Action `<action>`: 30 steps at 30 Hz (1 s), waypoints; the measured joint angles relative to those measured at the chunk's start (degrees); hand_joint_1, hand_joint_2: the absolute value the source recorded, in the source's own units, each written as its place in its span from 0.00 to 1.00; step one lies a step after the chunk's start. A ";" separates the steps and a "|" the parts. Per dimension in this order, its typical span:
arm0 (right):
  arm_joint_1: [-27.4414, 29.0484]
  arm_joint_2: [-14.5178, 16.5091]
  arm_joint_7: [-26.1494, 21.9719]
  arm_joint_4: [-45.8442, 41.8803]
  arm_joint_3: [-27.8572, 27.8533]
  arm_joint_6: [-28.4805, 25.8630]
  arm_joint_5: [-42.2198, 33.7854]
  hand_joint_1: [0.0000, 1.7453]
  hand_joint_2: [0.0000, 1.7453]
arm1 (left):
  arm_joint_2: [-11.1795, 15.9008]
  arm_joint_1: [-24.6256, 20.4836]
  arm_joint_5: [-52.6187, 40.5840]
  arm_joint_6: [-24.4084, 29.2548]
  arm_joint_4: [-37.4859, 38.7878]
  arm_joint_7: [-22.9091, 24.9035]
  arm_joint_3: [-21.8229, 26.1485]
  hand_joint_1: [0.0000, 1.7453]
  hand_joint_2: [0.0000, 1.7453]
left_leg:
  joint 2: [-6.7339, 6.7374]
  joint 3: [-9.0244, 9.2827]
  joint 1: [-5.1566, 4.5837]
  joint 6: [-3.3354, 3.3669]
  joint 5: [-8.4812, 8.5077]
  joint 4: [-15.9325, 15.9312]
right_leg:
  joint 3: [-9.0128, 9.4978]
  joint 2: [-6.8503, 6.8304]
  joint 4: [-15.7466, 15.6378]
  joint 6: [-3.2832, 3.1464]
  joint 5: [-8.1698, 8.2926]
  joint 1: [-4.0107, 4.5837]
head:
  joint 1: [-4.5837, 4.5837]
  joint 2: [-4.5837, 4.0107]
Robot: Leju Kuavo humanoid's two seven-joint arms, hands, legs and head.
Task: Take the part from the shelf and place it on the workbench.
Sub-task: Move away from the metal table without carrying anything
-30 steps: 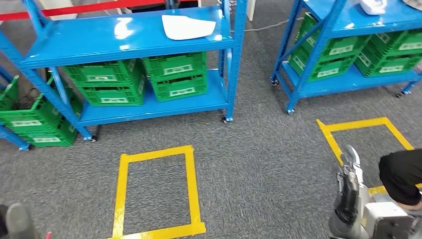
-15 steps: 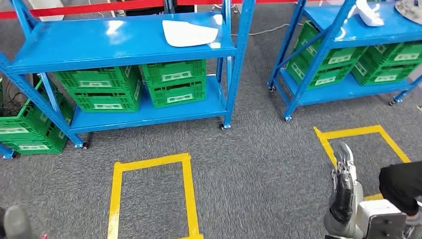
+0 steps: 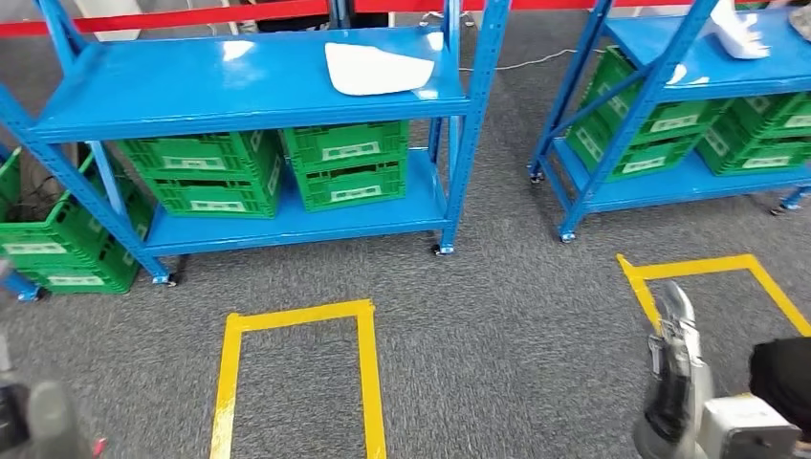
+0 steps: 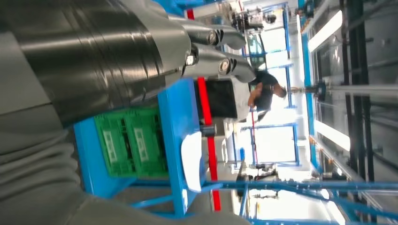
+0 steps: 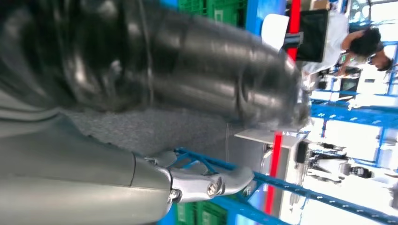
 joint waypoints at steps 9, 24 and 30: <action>-0.15 0.07 -0.20 0.09 0.44 -0.02 -1.02 0.00 0.00 | 0.03 -0.02 0.15 -0.02 0.04 -0.01 -0.04 0.00 0.00 | 0.43 -5.42 0.75 -2.23 2.80 2.90 | 5.72 0.13 -2.38 0.37 1.10 -1.34 | -2.35 0.00; -1.22 -0.91 -0.54 0.09 1.19 -0.02 -2.84 0.00 0.00 | -0.04 -0.13 0.68 -0.19 0.06 -0.15 -0.02 0.00 0.00 | 0.36 -1.27 0.34 0.05 0.74 0.69 | -2.61 -0.13 3.19 1.91 4.15 -1.30 | 0.26 0.00; -1.57 -1.29 -0.48 0.03 1.61 -0.02 -2.91 0.00 0.00 | -0.04 -0.32 0.68 -0.17 0.05 -0.09 -0.02 0.00 0.00 | 0.57 -0.07 0.41 -1.49 -0.68 0.22 | 1.53 -0.03 -2.49 0.39 4.74 -0.97 | 0.40 0.00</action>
